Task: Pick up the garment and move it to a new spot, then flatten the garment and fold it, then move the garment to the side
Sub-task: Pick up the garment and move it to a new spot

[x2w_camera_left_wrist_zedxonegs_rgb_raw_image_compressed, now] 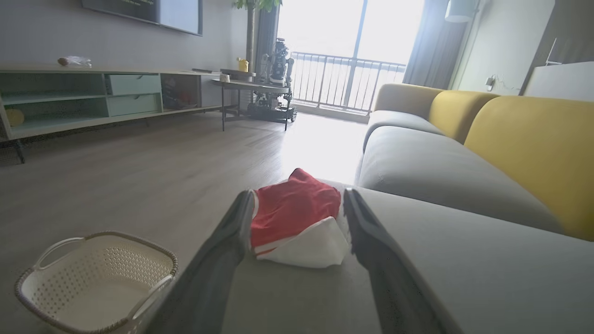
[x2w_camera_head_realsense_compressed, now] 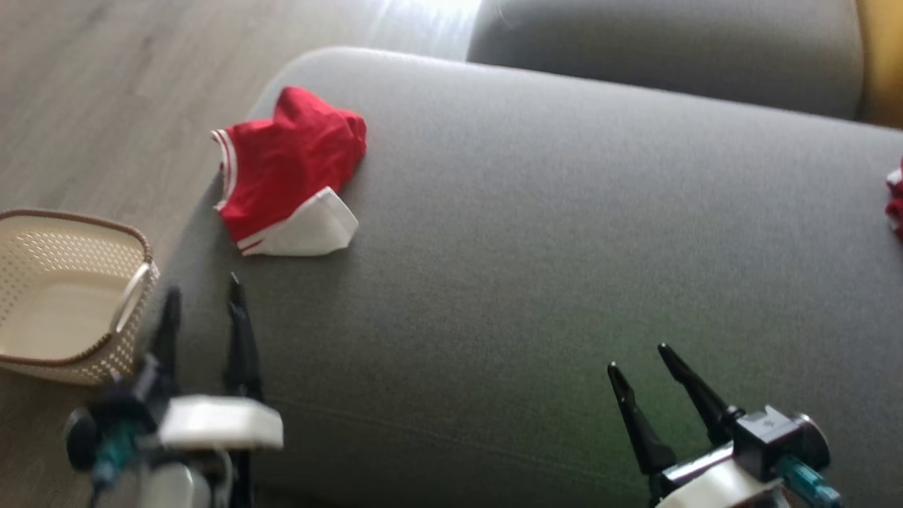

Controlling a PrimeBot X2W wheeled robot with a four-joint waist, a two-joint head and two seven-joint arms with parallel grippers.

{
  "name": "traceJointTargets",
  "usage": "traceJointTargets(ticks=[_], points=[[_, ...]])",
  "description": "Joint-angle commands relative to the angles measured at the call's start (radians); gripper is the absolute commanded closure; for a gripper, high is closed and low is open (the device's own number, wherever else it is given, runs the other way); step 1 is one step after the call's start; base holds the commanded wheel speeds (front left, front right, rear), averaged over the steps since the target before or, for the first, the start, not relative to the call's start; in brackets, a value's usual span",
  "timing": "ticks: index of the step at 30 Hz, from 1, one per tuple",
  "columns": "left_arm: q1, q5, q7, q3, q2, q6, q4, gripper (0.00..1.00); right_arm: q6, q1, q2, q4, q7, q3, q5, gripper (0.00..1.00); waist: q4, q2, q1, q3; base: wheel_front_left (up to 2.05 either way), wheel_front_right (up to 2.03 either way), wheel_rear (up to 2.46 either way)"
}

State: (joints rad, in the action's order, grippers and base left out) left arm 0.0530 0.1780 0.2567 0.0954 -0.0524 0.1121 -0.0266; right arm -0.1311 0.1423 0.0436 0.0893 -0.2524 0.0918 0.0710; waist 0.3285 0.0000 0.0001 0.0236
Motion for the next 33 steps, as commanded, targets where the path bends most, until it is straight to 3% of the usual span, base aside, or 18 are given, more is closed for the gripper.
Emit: traceJointTargets(ticks=[1,13,25,30,33], points=[[-0.076,0.008,0.005,-0.045,0.002,-0.005,0.022,0.0,0.0,-0.058,0.007,-0.042,-0.009,0.017,-0.009,0.0,-0.015,0.0,-0.0001,0.027,0.0,0.0,0.0],[-0.524,0.112,-0.037,-0.117,-0.089,-0.1,-0.257,0.0,0.0,-0.142,0.055,-0.074,-0.009,0.011,-0.038,0.0,-0.081,0.0,-0.0001,0.203,0.0,0.0,0.0],[-0.924,0.259,-0.2,-0.166,-0.155,-0.188,-0.672,0.0,0.0,-0.201,0.097,-0.101,-0.009,-0.016,-0.045,0.0,-0.134,0.0,-0.0001,0.314,0.0,0.0,0.0],[-1.013,0.257,-0.289,-0.151,-0.183,-0.176,-0.783,0.0,0.0,-0.212,0.114,-0.115,-0.009,-0.025,-0.045,0.0,-0.142,0.0,-0.0001,0.348,0.0,0.0,0.0],[-1.063,0.226,-0.337,-0.134,-0.212,-0.126,-0.864,0.0,0.0,-0.222,0.121,-0.124,-0.009,-0.023,-0.044,0.0,-0.152,0.0,-0.0001,0.376,0.0,0.0,0.0]])
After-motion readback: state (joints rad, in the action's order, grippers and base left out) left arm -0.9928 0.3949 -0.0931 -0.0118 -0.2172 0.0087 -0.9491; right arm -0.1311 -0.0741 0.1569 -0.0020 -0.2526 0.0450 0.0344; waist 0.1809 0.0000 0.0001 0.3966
